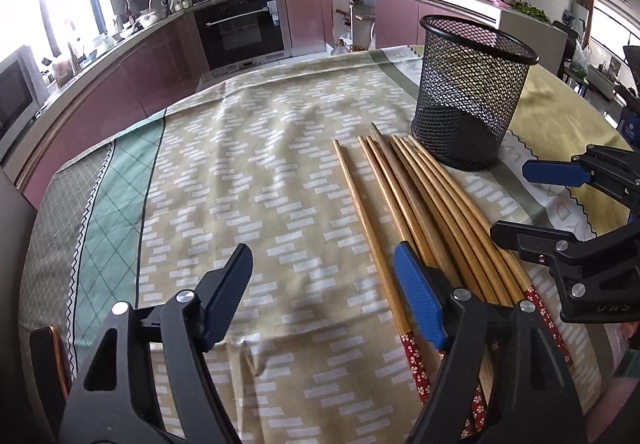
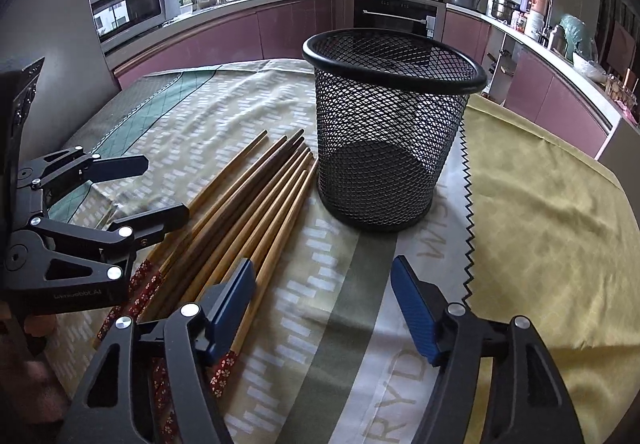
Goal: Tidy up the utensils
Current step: 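Lower the left tool onto one wooden chopstick and close it while the right tool grasps another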
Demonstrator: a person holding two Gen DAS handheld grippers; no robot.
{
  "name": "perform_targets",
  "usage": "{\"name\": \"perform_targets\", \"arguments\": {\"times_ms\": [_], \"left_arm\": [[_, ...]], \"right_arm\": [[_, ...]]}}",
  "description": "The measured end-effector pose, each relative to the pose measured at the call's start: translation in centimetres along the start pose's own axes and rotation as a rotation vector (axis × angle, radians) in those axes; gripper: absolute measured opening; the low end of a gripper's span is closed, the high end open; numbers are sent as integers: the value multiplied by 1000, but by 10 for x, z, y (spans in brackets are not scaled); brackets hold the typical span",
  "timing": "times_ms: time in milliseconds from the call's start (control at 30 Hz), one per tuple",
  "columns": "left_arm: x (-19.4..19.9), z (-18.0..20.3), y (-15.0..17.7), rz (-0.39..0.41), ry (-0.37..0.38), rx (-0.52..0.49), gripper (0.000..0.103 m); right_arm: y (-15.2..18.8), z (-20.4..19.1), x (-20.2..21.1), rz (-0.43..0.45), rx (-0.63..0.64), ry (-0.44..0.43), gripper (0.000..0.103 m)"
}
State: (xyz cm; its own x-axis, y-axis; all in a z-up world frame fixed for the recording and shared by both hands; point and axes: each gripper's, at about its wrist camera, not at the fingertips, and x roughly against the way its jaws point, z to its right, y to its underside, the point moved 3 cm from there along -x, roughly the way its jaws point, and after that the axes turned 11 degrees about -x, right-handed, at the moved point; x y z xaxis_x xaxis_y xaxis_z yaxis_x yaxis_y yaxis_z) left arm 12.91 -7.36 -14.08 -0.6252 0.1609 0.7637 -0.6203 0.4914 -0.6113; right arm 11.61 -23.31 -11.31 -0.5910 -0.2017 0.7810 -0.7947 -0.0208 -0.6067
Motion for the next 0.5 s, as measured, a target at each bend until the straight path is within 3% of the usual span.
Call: {"name": "perform_targets", "arguments": {"times_ms": [133, 267, 500], "left_arm": [[-8, 1, -2, -22, 33, 1, 65], [-15, 1, -7, -33, 49, 2, 62], [-20, 0, -13, -40, 59, 4, 61]], "right_arm": [[-2, 0, 1, -15, 9, -6, 59], [-5, -1, -4, -49, 22, 20, 40], [-8, -3, 2, -38, -23, -46, 40]]}}
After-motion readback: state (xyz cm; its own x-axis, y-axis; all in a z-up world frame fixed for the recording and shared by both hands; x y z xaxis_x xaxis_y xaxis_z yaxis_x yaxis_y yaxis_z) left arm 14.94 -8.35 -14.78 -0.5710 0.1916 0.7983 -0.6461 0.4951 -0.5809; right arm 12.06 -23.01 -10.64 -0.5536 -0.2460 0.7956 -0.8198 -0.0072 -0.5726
